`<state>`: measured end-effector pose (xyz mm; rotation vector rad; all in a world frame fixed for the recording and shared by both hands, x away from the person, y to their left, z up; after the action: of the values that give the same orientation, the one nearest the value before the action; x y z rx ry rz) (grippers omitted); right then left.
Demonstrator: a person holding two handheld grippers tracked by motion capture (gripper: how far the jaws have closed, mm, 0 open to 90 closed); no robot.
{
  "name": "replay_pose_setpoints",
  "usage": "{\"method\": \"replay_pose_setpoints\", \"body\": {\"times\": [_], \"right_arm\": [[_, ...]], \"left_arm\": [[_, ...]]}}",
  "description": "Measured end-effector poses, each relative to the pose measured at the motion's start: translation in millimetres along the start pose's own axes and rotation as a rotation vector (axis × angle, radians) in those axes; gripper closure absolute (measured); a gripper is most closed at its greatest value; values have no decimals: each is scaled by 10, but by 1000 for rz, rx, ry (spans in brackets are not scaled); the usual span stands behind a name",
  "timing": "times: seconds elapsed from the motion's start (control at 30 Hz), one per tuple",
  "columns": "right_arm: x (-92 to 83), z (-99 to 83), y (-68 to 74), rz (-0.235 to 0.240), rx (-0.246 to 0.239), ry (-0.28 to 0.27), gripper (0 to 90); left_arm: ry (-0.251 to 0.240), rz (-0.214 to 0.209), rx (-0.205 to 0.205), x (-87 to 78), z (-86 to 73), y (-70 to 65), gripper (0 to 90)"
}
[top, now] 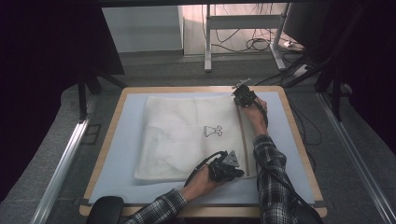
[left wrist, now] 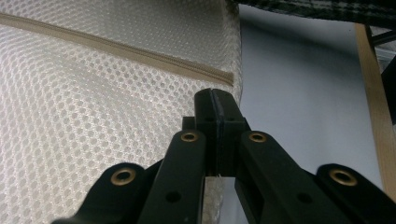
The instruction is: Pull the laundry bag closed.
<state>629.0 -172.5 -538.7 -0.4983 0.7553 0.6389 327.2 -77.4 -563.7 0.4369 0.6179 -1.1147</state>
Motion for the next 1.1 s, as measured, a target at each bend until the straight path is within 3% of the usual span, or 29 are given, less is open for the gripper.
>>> {"method": "replay_pose_setpoints", "body": {"times": [0.17, 0.33, 0.4, 0.67, 0.77, 0.93, 1.03, 1.1], "right_arm": [[23, 19, -7, -10, 7, 10, 861], [24, 5, 2, 1, 53, 4, 854], [-16, -10, 3, 20, 88, -20, 829], [-109, -9, 61, 60, 118, -60, 703], [-139, -42, 118, 59, 129, -67, 635], [-273, -89, 215, 87, 175, -105, 490], [-324, -111, 251, 98, 189, -121, 447], [-367, -145, 277, 100, 199, -124, 403]], "left_arm": [[-1, -2, 0, 1, -1, 3, 900], [-1, -7, -4, 0, -1, 11, 900], [-3, 1, 2, -1, -1, 0, 900], [0, 29, 44, -8, 19, -20, 880], [-6, 40, 38, -28, 55, -33, 829], [-1, 45, 58, -81, 95, -80, 639], [1, 46, 53, -92, 92, -81, 581], [5, 47, 44, -109, 81, -71, 479]]}}
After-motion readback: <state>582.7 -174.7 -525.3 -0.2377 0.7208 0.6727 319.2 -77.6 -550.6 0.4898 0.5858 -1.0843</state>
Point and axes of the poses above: each handheld gripper's, and its own axes: x roughly forward along the jaws, z roughly out of its top, y roughly to its left, the point moved 4 cm from there along x, roughly forward along the jaws, and after that the axes turned 8 degrees about z, right-handed, at the moved point
